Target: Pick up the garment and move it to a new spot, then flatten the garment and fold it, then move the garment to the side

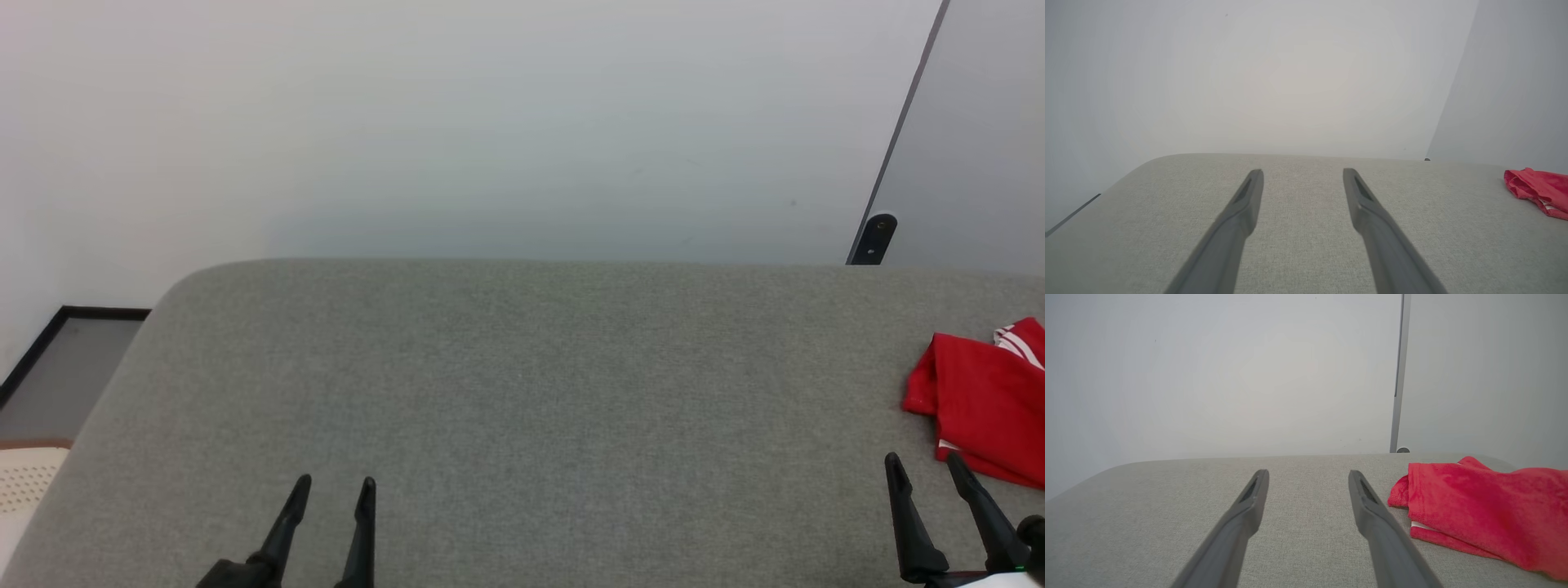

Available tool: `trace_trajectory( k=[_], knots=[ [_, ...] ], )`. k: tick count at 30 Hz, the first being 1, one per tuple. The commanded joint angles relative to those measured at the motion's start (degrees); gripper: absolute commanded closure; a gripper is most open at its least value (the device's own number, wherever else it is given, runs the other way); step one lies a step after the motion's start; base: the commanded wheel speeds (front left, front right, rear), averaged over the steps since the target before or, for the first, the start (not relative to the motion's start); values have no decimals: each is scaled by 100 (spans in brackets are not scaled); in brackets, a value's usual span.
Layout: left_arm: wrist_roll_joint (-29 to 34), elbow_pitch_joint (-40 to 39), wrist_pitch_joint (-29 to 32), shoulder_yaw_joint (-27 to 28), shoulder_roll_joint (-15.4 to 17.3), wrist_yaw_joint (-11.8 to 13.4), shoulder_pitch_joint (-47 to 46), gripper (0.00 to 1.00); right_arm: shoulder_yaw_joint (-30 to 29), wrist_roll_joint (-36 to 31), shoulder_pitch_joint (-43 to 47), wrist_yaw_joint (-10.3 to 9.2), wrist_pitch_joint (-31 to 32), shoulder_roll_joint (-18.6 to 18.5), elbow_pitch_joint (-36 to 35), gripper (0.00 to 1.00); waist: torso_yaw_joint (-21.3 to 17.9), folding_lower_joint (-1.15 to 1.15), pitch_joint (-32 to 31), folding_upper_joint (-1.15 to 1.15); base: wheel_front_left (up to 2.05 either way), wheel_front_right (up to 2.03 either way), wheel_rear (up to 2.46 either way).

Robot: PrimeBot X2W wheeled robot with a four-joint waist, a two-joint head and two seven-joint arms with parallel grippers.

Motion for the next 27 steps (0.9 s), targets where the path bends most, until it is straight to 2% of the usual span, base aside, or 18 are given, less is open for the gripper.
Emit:
trace_trajectory(
  k=[1, 7, 8, 12, 27],
  knots=[
    [-36, -25, -8, 16, 27, -12, -15, 0, 5, 60, 9, -11, -20, -22, 11, 0, 15, 0, 0, 0, 0, 0, 0],
    [-10, -13, -8, 38, 20, -12, 9, 0, 11, 65, -11, -11, -20, -26, 16, 0, 57, 0, -2, 0, 0, 0, 0],
    [2, -9, 0, 37, 3, 0, 1, 100, 8, 6, -4, 0, 0, -6, 9, 100, 58, 0, -2, 0, 0, 0, 0],
    [-9, 218, 6, 11, -42, 0, 135, 100, 49, 4, 113, 0, 38, 116, 218, 100, 60, 0, -1, 0, 0, 0, 0],
    [-1654, 389, 406, 130, -40, -1, -180, 100, -135, 1394, -115, -1, 462, 324, 251, 100, 63, 0, 81, 0, 0, 0, 0]
  ],
)
